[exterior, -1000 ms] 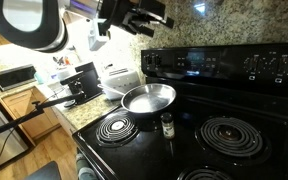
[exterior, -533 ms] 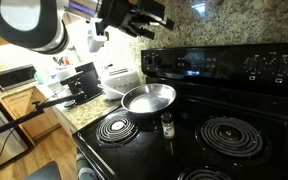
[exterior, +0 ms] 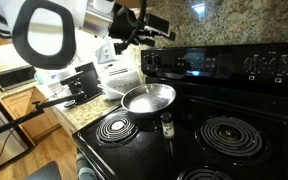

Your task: Pick up the spice bottle from the stove, shake it above the pan, then put it back on the stove

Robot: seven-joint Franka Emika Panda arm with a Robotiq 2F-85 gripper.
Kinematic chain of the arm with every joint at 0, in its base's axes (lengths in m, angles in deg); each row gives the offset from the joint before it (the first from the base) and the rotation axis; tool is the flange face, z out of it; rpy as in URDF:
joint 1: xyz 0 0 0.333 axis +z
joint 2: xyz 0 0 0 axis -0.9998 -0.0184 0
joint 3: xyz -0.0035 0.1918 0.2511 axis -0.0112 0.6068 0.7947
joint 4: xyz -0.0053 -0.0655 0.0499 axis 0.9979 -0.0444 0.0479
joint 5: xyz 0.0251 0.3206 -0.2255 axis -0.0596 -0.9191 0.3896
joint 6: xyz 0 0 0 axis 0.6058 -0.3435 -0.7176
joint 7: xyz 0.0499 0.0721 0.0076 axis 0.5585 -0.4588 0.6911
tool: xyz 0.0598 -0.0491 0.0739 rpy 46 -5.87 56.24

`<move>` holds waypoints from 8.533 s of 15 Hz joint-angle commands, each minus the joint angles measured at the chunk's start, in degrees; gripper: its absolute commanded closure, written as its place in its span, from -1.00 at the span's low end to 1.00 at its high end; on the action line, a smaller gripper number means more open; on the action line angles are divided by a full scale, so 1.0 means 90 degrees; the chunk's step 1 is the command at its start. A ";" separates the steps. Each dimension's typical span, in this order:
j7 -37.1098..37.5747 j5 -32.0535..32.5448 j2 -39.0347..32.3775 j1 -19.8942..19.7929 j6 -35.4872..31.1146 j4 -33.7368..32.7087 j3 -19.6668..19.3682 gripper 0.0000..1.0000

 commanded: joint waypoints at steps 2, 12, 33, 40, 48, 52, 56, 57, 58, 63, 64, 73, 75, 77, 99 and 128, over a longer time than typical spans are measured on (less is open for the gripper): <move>-0.0005 0.0551 -0.1148 0.0144 0.0050 -0.0745 -0.0321 -1.00; -0.3591 -0.2051 -0.1841 -0.0761 0.0250 -0.0089 -0.0274 -1.00; -0.4039 -0.2860 -0.1859 -0.0069 0.0127 0.0537 -0.0162 -1.00; -0.3790 -0.2494 -0.2610 0.0645 0.0127 0.0550 0.0081 -1.00; -0.3034 -0.1039 -0.3898 0.1254 0.0137 -0.0207 -0.0622 -1.00; -0.3053 -0.1093 -0.3915 0.1262 0.0136 -0.0179 -0.0708 -1.00; -0.3053 -0.1100 -0.3910 0.1404 0.0135 -0.0192 -0.0863 -1.00; -0.3053 -0.1101 -0.3910 0.1411 0.0135 -0.0192 -0.0867 -1.00; -0.3008 -0.1132 -0.3853 0.1415 0.0135 -0.0176 -0.0851 -1.00; -0.3106 -0.1145 -0.3400 0.1429 0.0135 0.0362 -0.0910 -1.00; -0.3114 -0.1035 -0.3349 0.1291 0.0135 0.0502 -0.0831 -1.00; -0.2978 -0.0189 -0.3319 0.0328 0.0134 0.0598 -0.0485 -1.00; -0.2999 0.0014 -0.3463 0.0281 0.0134 0.0452 -0.0439 -1.00; -0.3055 0.0118 -0.3602 0.0308 0.0134 0.0307 -0.0441 -1.00; -0.3234 -0.0547 -0.4178 0.2484 0.0134 -0.0943 -0.2372 -1.00; -0.3111 -0.0428 -0.4432 0.2953 0.0974 -0.1305 -0.3560 -1.00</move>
